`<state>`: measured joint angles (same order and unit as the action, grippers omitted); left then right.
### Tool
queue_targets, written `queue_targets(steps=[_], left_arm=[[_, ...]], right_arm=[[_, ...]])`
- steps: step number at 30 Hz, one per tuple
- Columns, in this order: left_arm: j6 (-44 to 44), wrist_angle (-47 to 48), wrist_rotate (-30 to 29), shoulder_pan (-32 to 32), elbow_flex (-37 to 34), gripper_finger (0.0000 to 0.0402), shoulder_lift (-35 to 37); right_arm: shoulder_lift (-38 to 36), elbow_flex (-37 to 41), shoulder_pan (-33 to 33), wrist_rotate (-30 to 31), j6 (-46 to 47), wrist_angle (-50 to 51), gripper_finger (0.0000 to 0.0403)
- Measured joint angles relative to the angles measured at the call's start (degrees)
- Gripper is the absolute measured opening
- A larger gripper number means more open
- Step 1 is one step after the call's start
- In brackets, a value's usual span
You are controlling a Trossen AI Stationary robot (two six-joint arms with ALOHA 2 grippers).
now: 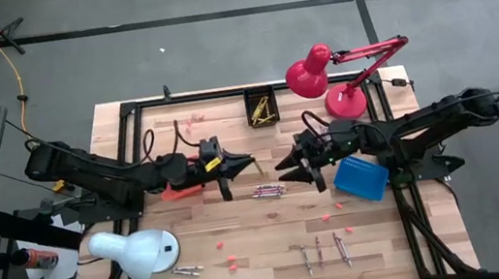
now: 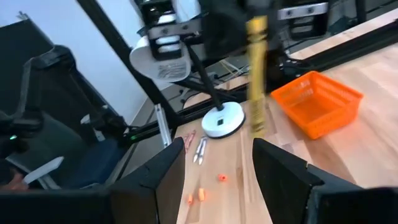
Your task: Sort crayons
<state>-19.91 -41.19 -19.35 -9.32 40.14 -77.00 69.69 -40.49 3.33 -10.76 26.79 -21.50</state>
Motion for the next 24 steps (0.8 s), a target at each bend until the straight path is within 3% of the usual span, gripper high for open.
queue_targets(steps=[7, 12, 20, 24], left_arm=[[1.4, 0.4, -2.3, 0.5, -0.2, 0.0000, 0.0], [1.6, 6.7, -8.0, 7.5, 2.3, 0.0000, -0.3], [0.6, 23.2, -0.7, 23.4, 13.9, 0.0000, -10.4], [2.1, 24.7, 1.8, 28.8, 19.9, 0.0000, -18.9]], right_arm=[[0.0, 0.0, 0.6, 0.2, -0.1, 0.1, 0.0181], [-0.3, 0.0, 0.2, 1.8, 0.2, -1.9, 0.0181], [-2.7, 0.0, -1.2, 5.0, -0.2, -3.1, 0.0181], [-3.9, 0.0, -1.5, 10.0, -0.3, -3.3, 0.0181]])
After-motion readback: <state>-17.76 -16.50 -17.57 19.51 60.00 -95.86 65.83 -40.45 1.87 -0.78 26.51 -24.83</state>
